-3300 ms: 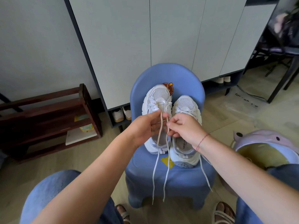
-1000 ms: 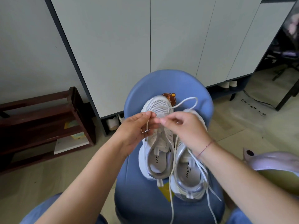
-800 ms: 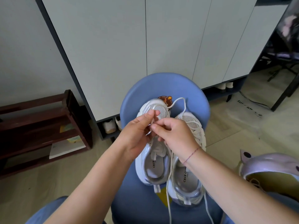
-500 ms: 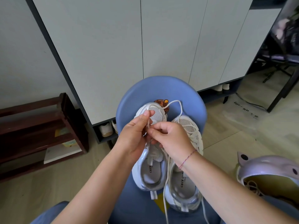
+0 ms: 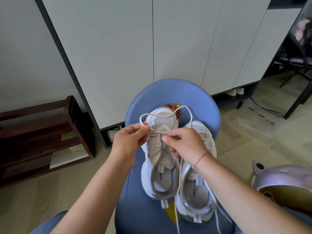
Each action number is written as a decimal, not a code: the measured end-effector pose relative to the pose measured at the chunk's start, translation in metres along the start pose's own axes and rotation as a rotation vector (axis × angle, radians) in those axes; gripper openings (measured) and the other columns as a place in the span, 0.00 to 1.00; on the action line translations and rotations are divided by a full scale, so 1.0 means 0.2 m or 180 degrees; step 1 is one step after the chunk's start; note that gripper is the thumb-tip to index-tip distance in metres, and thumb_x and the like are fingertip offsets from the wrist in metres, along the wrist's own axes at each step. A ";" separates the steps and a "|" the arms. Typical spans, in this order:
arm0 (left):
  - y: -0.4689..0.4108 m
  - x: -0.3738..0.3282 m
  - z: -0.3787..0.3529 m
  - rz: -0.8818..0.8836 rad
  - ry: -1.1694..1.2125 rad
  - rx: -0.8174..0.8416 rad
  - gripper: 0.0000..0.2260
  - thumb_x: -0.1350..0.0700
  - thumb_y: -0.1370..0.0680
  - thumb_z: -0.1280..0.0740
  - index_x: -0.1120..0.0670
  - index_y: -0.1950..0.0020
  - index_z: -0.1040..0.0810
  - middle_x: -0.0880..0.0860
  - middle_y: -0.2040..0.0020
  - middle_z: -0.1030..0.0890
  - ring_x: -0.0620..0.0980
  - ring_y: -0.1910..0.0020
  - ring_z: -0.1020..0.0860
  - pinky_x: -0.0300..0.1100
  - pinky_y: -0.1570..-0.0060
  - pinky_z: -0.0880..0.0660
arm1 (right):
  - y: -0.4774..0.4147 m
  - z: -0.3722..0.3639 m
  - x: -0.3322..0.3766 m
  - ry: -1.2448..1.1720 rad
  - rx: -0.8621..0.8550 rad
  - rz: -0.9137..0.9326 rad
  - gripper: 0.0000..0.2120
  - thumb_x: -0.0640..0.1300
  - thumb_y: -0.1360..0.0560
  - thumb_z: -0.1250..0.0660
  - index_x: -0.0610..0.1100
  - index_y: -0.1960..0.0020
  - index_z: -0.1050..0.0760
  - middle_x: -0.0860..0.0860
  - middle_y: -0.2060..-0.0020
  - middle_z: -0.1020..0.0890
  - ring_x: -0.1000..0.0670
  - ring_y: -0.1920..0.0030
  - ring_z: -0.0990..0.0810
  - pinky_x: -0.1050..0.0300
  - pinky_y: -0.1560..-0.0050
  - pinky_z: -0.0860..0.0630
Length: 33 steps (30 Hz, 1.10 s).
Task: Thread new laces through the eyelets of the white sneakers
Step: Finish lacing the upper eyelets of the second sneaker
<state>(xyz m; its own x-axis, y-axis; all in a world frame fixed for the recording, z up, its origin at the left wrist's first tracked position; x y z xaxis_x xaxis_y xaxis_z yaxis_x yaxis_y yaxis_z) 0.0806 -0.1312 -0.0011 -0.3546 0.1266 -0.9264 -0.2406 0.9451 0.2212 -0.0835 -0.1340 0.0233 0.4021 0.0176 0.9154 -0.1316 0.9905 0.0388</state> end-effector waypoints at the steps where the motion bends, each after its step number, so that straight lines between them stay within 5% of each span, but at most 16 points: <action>1: -0.01 0.01 0.01 0.0008 -0.0042 -0.0083 0.02 0.64 0.25 0.31 0.60 0.54 0.19 0.51 0.64 0.17 0.42 0.65 0.19 0.32 0.60 0.21 | -0.01 -0.01 0.00 0.0185 0.0071 0.0003 0.08 0.45 0.26 0.30 0.50 0.64 0.22 0.50 0.74 0.22 0.53 0.72 0.25 0.54 0.61 0.23; 6: -0.02 0.08 0.05 0.0078 -0.0167 -0.0332 0.02 0.63 0.25 0.30 0.60 0.58 0.18 0.51 0.68 0.18 0.41 0.70 0.22 0.30 0.66 0.24 | -0.06 -0.06 0.00 0.1330 0.0175 0.0253 0.18 0.54 0.28 0.32 0.39 0.59 0.19 0.43 0.63 0.17 0.44 0.61 0.20 0.51 0.56 0.23; 8: -0.03 0.10 0.05 0.0148 -0.0226 -0.0234 0.02 0.63 0.25 0.30 0.60 0.58 0.18 0.52 0.66 0.18 0.42 0.70 0.22 0.30 0.66 0.24 | -0.08 -0.09 -0.02 0.1558 0.0280 0.0216 0.21 0.56 0.28 0.33 0.38 0.67 0.24 0.44 0.71 0.25 0.46 0.68 0.28 0.55 0.65 0.31; 10: -0.03 0.12 0.05 0.0233 -0.0282 -0.0111 0.02 0.63 0.25 0.30 0.60 0.57 0.18 0.54 0.64 0.18 0.44 0.68 0.21 0.32 0.65 0.23 | -0.08 -0.11 -0.02 0.1569 0.0352 0.0176 0.22 0.52 0.29 0.31 0.43 0.74 0.35 0.47 0.74 0.38 0.49 0.71 0.38 0.55 0.68 0.41; 14: -0.03 0.13 0.05 0.0220 -0.0465 -0.0025 0.01 0.65 0.26 0.30 0.61 0.56 0.18 0.56 0.63 0.18 0.45 0.67 0.21 0.33 0.63 0.23 | -0.08 -0.13 -0.04 0.0896 0.0346 0.0168 0.24 0.42 0.30 0.28 0.45 0.75 0.42 0.51 0.76 0.43 0.51 0.70 0.43 0.56 0.66 0.46; 18: -0.04 0.10 0.05 -0.0068 -0.1025 -0.0006 0.03 0.64 0.25 0.30 0.63 0.53 0.18 0.53 0.65 0.18 0.39 0.71 0.22 0.29 0.66 0.25 | -0.08 -0.12 -0.07 0.0643 0.0197 0.0125 0.15 0.39 0.31 0.28 0.30 0.66 0.30 0.47 0.70 0.36 0.51 0.67 0.38 0.58 0.64 0.43; 24: -0.03 0.07 0.04 -0.0388 -0.1674 0.0146 0.05 0.62 0.24 0.31 0.56 0.60 0.19 0.50 0.67 0.19 0.37 0.70 0.23 0.29 0.62 0.24 | -0.08 -0.11 -0.06 0.0567 0.0041 0.0124 0.12 0.38 0.30 0.28 0.28 0.54 0.23 0.32 0.61 0.23 0.36 0.60 0.26 0.54 0.57 0.27; 28: -0.02 0.06 0.04 -0.0442 -0.1927 0.0203 0.04 0.62 0.24 0.30 0.57 0.59 0.18 0.51 0.66 0.18 0.40 0.69 0.23 0.38 0.55 0.23 | -0.07 -0.11 -0.07 0.0374 0.0068 0.0013 0.08 0.37 0.30 0.28 0.33 0.53 0.20 0.46 0.65 0.25 0.52 0.62 0.27 0.61 0.57 0.28; 33: -0.01 0.05 0.03 -0.0587 -0.2086 0.0123 0.03 0.62 0.24 0.31 0.60 0.57 0.18 0.57 0.63 0.16 0.49 0.63 0.19 0.45 0.51 0.22 | -0.07 -0.11 -0.07 0.0194 0.0077 -0.0044 0.06 0.36 0.30 0.28 0.34 0.54 0.20 0.46 0.65 0.23 0.52 0.62 0.27 0.60 0.56 0.27</action>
<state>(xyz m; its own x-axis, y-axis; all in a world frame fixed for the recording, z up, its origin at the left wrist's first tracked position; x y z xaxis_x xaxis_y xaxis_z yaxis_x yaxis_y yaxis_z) 0.0823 -0.1297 -0.0124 0.3127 0.1073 -0.9438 -0.2078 0.9772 0.0423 -0.0667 -0.1441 0.0017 0.4584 0.0131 0.8887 -0.1473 0.9872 0.0615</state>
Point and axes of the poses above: each hand's wrist, its own y-axis away from the middle knuckle, its own z-axis out of the back of the hand, x = y × z, the point moved 5 cm from there along -y, towards the middle knuckle
